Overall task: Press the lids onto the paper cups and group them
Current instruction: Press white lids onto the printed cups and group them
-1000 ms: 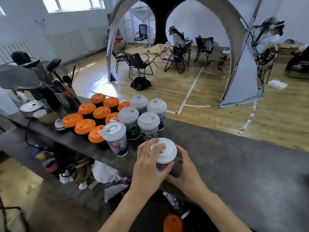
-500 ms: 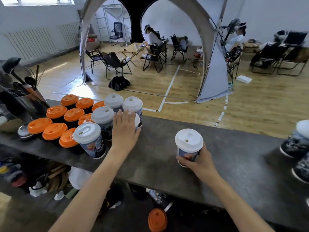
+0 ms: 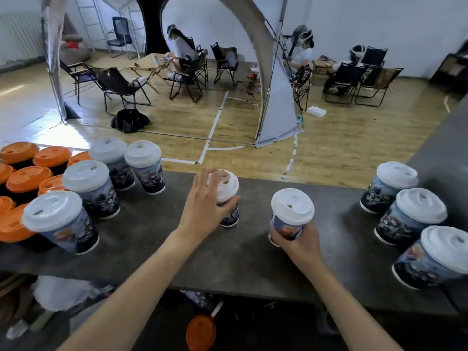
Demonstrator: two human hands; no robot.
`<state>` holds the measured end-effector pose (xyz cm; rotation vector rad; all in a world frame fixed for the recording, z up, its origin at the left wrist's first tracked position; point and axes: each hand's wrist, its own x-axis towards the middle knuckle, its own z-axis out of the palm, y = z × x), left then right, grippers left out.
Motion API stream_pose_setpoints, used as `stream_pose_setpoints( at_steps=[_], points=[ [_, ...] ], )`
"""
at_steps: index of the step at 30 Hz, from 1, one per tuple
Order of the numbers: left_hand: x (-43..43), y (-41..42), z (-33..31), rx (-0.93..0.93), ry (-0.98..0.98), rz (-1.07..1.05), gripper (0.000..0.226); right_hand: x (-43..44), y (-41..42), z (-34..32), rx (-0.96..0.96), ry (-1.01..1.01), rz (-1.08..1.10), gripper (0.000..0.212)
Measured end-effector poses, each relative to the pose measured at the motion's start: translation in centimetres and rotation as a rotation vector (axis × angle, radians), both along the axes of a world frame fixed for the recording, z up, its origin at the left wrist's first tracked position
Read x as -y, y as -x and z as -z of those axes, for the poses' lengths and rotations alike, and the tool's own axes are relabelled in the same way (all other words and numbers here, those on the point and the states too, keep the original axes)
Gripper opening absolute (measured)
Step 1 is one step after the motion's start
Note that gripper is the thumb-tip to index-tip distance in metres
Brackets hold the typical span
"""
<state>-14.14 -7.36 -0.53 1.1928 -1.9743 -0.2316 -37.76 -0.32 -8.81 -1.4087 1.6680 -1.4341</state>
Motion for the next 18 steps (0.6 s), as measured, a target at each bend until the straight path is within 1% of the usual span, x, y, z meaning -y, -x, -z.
stream_pose_setpoints(
  at_steps=[5,9,12,13,16,18],
  points=[
    [0.3,1.2,1.1,0.123,0.067,0.032,0.045,-1.4,1.1,1.3,-0.014,-0.019,-0.020,0.069],
    [0.2,1.3,1.1,0.157,0.074,0.025,0.048,-1.2,1.3,1.3,-0.046,-0.006,-0.028,0.079],
    [-0.2,1.0,1.1,0.181,0.074,0.038,0.055,-1.2,1.5,1.9,-0.013,-0.016,-0.026,0.069],
    [-0.4,1.0,1.1,0.182,0.075,0.042,0.057,-1.2,1.5,1.9,0.007,-0.019,-0.020,0.069],
    [-1.2,1.5,0.6,0.213,0.102,0.010,0.060,-1.2,1.6,1.9,0.023,-0.030,-0.010,0.077],
    [-1.7,2.1,-0.2,0.200,0.147,-0.025,0.054,-1.2,1.6,2.0,0.023,-0.040,-0.018,0.081]
  ],
)
